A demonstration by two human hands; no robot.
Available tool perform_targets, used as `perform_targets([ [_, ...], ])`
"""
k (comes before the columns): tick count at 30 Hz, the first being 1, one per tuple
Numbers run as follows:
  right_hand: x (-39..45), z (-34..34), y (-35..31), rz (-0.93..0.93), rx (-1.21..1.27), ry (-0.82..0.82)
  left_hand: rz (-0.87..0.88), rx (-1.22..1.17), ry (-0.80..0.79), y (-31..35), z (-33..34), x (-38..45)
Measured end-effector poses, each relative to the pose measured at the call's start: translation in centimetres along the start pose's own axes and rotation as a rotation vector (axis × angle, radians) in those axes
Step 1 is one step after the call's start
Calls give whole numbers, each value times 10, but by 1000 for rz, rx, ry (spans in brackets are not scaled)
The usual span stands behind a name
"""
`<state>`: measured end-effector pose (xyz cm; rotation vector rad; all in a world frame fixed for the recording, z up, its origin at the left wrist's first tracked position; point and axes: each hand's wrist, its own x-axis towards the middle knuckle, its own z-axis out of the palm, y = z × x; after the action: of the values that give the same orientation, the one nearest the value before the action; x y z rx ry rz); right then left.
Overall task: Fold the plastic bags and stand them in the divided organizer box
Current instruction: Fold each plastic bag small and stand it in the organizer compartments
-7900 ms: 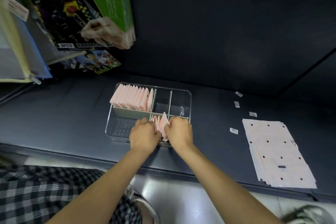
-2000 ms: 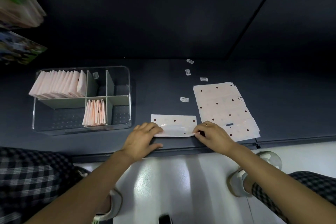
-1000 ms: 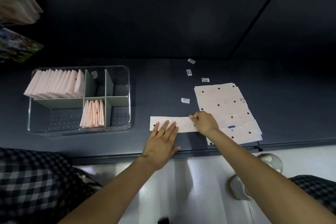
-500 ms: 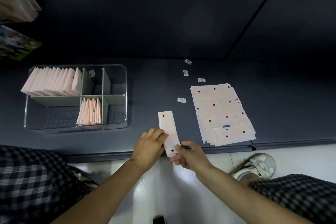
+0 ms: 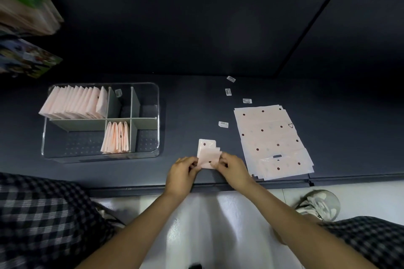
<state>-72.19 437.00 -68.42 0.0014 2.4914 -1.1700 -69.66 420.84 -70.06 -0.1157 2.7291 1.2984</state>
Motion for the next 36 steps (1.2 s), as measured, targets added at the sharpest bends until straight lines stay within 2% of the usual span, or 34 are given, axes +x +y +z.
perform_targets([
  [3,14,0,-8,98,-77,46,-98,-129,8,1,-1,2],
  [7,26,-2,-14,205,-164,-7,-123,-157,11,4,0,4],
  [9,30,-3,-15,234,-179,-25,-56,-67,46,5,1,-2],
  [12,33,-3,-16,269,-192,-30,212,226,86,6,3,-17],
  [15,35,-3,-17,296,-198,-14,439,467,-29,5,10,-27],
  [17,36,-2,-17,306,-182,-10,390,630,-182,1,13,-30],
  [19,35,-1,-16,321,-181,-27,352,692,-311,-9,17,-29],
  [21,33,1,-17,318,-182,-4,370,732,-350,-17,16,-27],
  [22,30,1,-18,298,-175,67,391,750,-362,-18,14,-27],
  [25,23,2,-25,134,-49,344,423,766,-386,-20,11,-25],
  [26,23,4,-28,94,36,322,424,771,-387,-19,12,-25],
  [30,26,15,-37,144,435,-94,394,757,-402,-15,11,-26],
  [34,42,12,-38,207,608,-47,372,759,-412,-13,8,-26],
  [36,52,10,-38,204,549,25,360,776,-423,-11,8,-25],
])
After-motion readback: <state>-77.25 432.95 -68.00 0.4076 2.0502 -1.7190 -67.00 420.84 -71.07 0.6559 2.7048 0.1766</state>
